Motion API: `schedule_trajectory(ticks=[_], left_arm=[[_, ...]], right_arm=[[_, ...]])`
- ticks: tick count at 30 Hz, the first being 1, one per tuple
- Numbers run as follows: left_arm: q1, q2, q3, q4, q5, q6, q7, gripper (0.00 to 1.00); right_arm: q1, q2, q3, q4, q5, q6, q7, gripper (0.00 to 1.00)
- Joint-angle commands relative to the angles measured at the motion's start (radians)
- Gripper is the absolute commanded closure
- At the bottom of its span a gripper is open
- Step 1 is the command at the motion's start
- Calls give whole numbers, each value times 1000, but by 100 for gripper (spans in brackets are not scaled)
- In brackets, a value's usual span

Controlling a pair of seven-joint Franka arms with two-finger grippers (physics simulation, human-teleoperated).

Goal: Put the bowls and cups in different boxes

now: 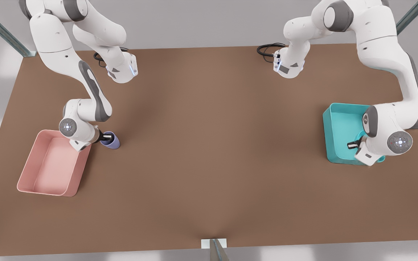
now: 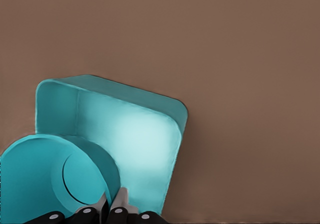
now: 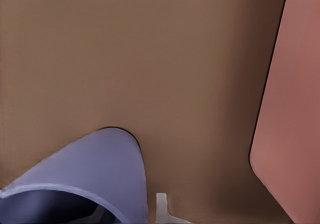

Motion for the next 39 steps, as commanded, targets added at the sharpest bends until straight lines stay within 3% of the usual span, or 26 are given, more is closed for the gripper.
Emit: schedule_trajectory(ticks=[1,3,5,8,12,13,14,16,18,20,23,27,28,29,33,39], left_arm=[[8,-1,55,-82,-10,57,50,79],[9,2,89,-194,-10,212,68,79],[20,34,95,-248,-10,345,70,79],[38,85,97,-257,-6,399,70,79],[54,115,97,-257,-10,430,71,79],[51,112,97,-257,-10,428,74,62],[46,88,95,-252,-10,382,74,0],[15,-26,36,-153,-61,88,-27,0],[15,-30,-79,19,-60,-134,-111,0],[-17,-70,-204,99,-61,-212,-142,0],[-150,-193,-204,168,-155,-256,-130,0],[-158,-162,-201,338,-147,-422,-30,0],[-158,-164,-202,337,-149,-437,-38,0],[-158,-161,-202,337,-149,-446,-33,0],[-158,-184,-231,338,-145,-524,-35,0],[-129,-185,-236,386,-159,-477,-33,0]], right_arm=[[2,3,0,4,-27,6,38,79],[2,1,1,14,-27,-5,37,79],[-1,-9,1,106,-27,-131,18,79],[-65,-111,-4,276,18,-330,-330,79],[-193,-77,-13,408,16,-336,-631,79],[-213,-62,-16,412,15,-329,-631,79],[-214,-33,-34,426,7,-324,-631,79],[-216,69,-82,491,2,-317,-631,79],[-216,133,-111,509,1,-272,-631,79],[-217,181,-126,508,2,-237,-628,79],[-214,250,-126,509,4,-200,-617,79],[-213,273,-126,508,5,-188,-617,78],[-213,274,-125,508,5,-188,-617,20],[-213,274,-125,508,5,-192,-626,0],[-205,230,-119,509,5,-275,-612,0],[-90,-46,-112,526,7,-626,-488,0]])
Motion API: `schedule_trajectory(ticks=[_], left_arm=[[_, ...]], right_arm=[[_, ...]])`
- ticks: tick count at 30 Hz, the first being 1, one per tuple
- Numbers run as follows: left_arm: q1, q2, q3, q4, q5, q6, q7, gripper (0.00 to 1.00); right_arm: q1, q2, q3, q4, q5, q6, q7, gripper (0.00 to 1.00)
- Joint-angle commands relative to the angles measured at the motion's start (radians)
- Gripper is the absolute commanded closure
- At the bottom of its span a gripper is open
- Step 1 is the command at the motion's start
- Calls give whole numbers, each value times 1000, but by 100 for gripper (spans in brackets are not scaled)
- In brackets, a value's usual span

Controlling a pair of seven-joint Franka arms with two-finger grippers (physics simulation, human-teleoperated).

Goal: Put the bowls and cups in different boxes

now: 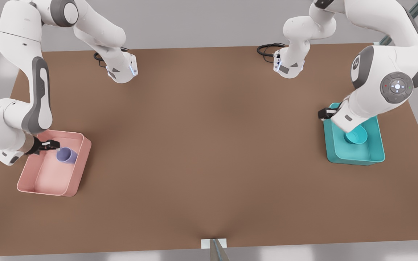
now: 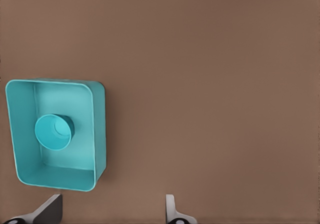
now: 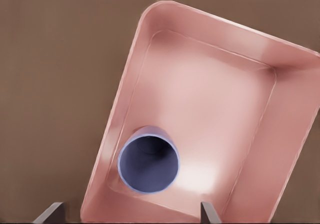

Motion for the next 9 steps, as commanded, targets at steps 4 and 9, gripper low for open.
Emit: schedule_trajectory(ticks=[4,9], left_arm=[[14,2,-3,16,-72,49,-20,0],[31,30,-3,4,-74,103,-23,0]], right_arm=[[164,-178,13,108,-7,-449,293,0],[209,-253,16,89,-5,-478,371,0]])
